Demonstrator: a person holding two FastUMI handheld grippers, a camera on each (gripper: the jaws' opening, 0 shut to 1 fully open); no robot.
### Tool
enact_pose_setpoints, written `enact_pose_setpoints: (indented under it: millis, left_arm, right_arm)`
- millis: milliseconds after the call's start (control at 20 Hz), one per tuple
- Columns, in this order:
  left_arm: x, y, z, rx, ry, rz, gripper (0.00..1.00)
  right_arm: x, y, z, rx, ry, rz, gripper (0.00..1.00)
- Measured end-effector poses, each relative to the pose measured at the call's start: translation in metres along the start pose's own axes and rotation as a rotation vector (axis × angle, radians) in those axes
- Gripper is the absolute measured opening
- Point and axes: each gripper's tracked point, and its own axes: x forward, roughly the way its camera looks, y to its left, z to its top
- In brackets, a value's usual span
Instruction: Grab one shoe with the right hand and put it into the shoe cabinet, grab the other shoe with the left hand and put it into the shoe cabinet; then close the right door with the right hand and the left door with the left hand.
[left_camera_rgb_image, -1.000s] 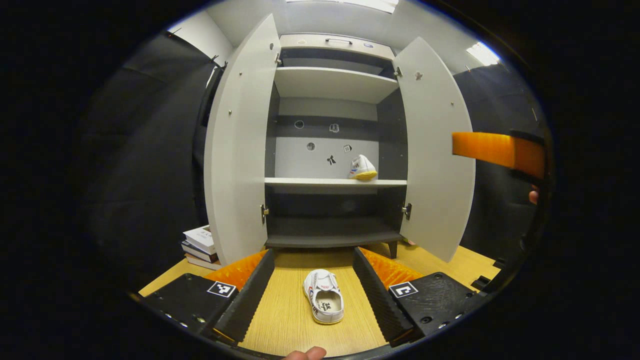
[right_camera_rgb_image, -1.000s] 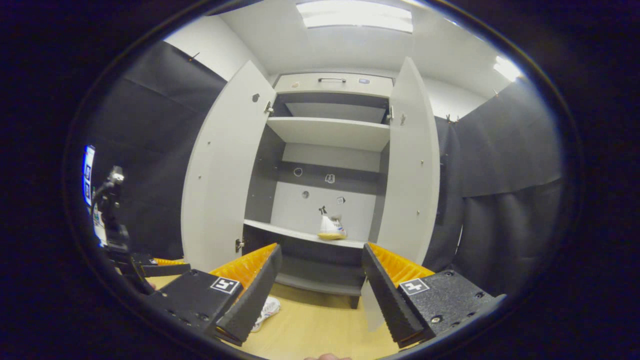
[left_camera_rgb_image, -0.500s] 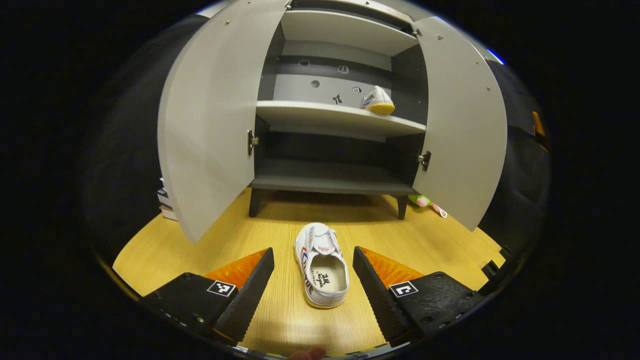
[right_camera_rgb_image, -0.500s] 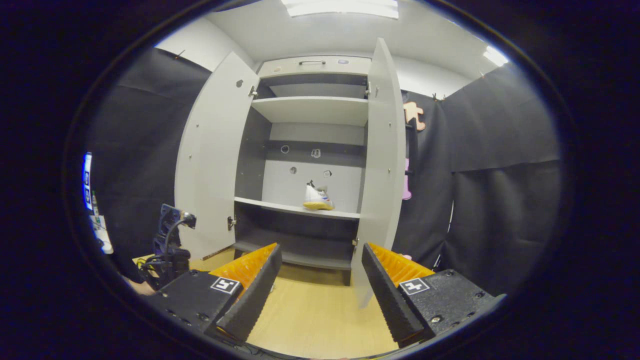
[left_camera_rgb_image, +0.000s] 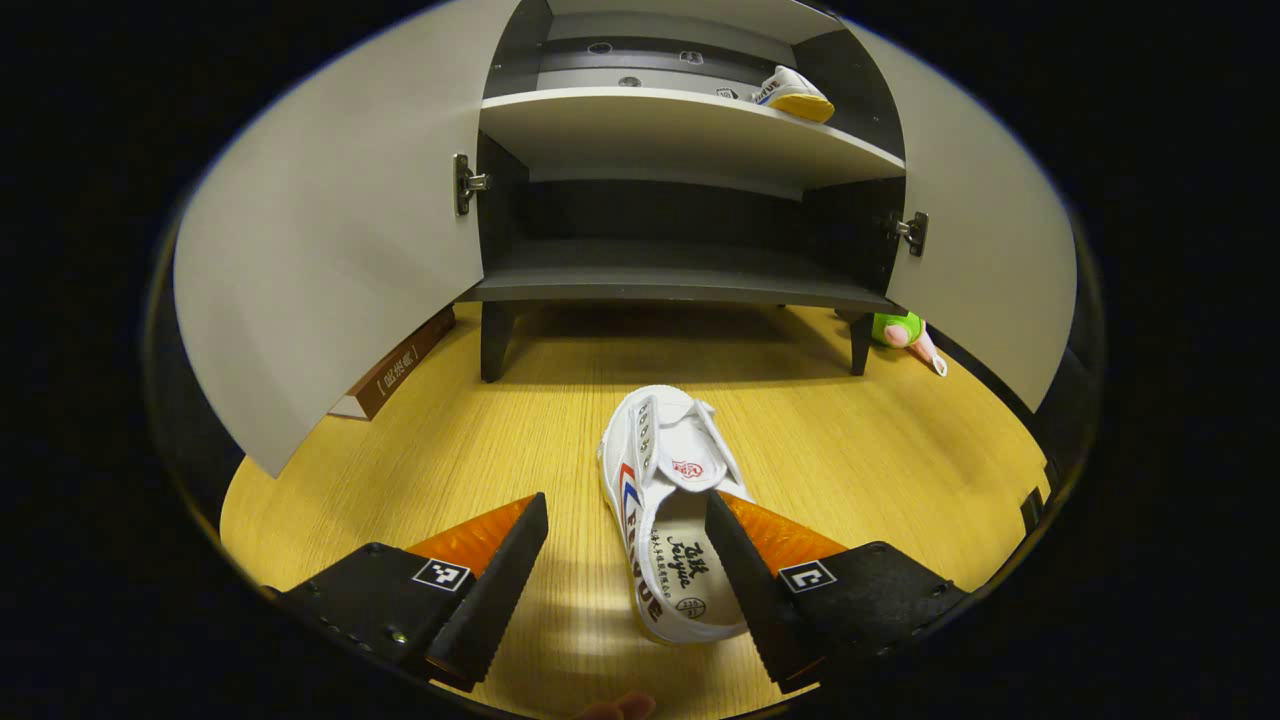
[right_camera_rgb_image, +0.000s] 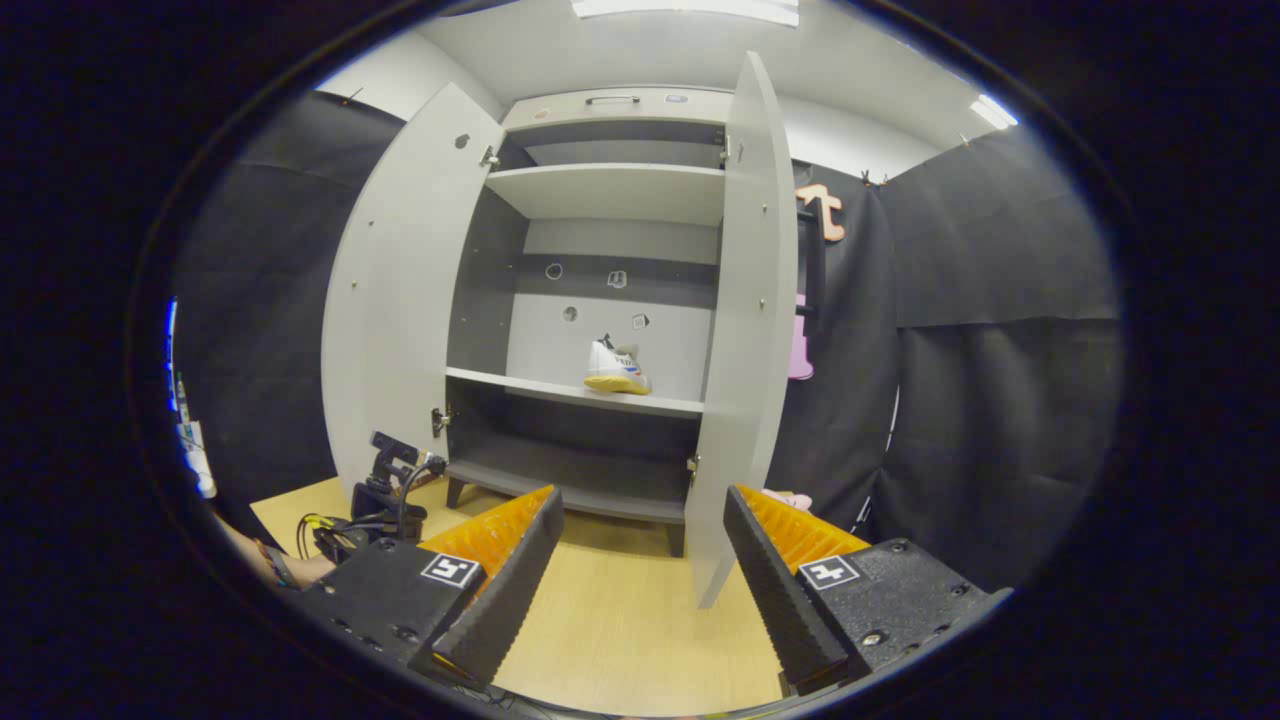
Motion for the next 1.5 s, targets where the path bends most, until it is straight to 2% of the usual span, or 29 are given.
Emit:
enact_pose_setpoints:
  millis: [200, 300, 950, 1150, 1300, 1500]
  left_arm:
    - [0.012, 0.001, -0.016, 0.015, 0.07, -0.02, 0.95]
    - [0.007, 0.0, -0.015, -0.029, 0.065, -0.043, 0.95]
    - [0.0, 0.008, -0.029, -0.024, 0.129, -0.029, 0.96]
    - [0.01, 0.008, -0.027, 0.006, 0.158, -0.03, 0.98]
    - [0.019, 0.007, -0.022, 0.047, 0.166, -0.045, 0.94]
    - [0.032, 0.012, -0.016, 0.002, 0.153, -0.026, 0.94]
  right_arm:
    - [0.01, -0.005, -0.008, -0.001, 0.028, -0.012, 1.0]
    - [0.012, -0.008, -0.012, 0.003, 0.037, -0.016, 1.0]
    - [0.02, -0.007, -0.034, 0.03, 0.094, -0.017, 1.0]
    - [0.02, -0.009, -0.037, 0.035, 0.101, -0.02, 1.0]
    - [0.02, -0.01, -0.041, 0.036, 0.108, -0.025, 1.0]
    - [0.022, -0.01, -0.047, 0.042, 0.122, -0.024, 1.0]
